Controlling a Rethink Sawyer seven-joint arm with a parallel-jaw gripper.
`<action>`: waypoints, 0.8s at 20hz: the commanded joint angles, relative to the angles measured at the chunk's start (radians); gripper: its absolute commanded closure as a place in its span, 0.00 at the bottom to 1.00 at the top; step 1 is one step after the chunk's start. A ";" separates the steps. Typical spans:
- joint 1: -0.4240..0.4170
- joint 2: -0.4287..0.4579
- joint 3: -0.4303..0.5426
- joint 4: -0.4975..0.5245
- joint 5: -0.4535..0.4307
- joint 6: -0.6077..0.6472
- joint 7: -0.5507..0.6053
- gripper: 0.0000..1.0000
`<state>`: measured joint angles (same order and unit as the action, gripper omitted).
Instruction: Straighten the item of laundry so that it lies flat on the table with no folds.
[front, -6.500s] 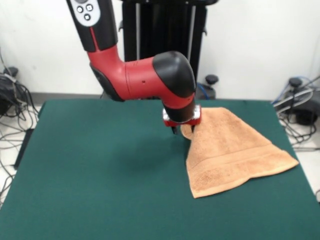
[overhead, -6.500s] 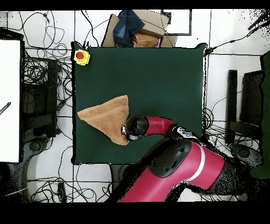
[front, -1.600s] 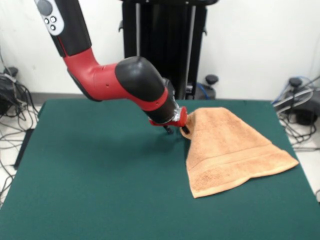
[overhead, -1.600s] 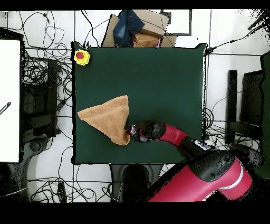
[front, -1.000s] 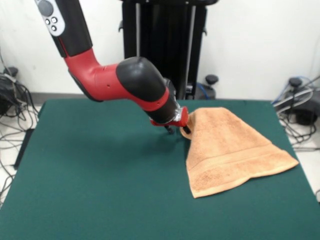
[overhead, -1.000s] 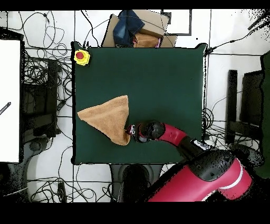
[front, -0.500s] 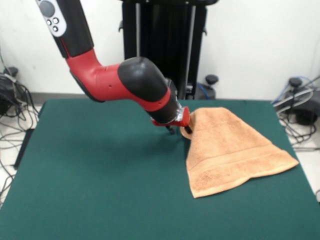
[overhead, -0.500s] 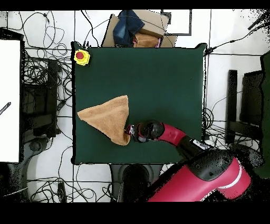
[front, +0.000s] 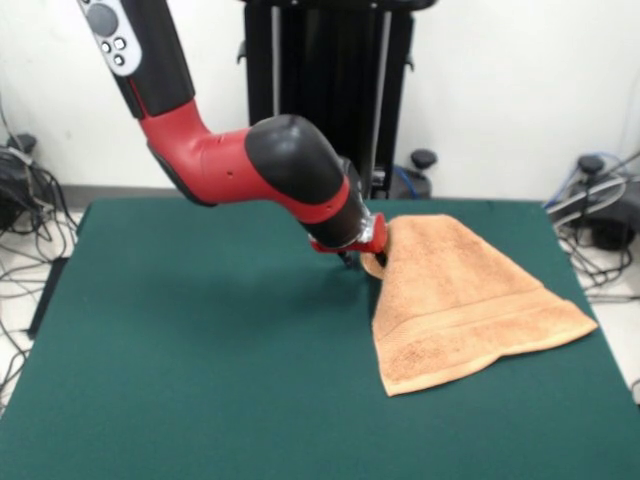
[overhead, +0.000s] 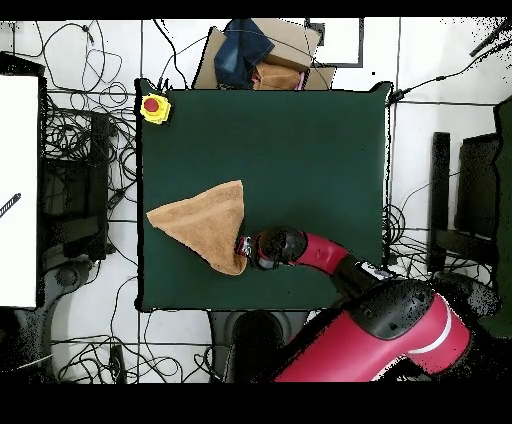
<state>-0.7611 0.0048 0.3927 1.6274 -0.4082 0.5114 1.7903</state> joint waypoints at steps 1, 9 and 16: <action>0.082 0.184 0.133 0.057 0.022 -0.156 0.070 0.00; 0.115 0.149 0.098 0.043 -0.006 -0.176 0.085 0.00; 0.132 0.136 0.073 0.037 -0.024 -0.216 0.095 0.00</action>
<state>-0.7260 -0.0017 0.3871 1.6289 -0.4086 0.5006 1.7903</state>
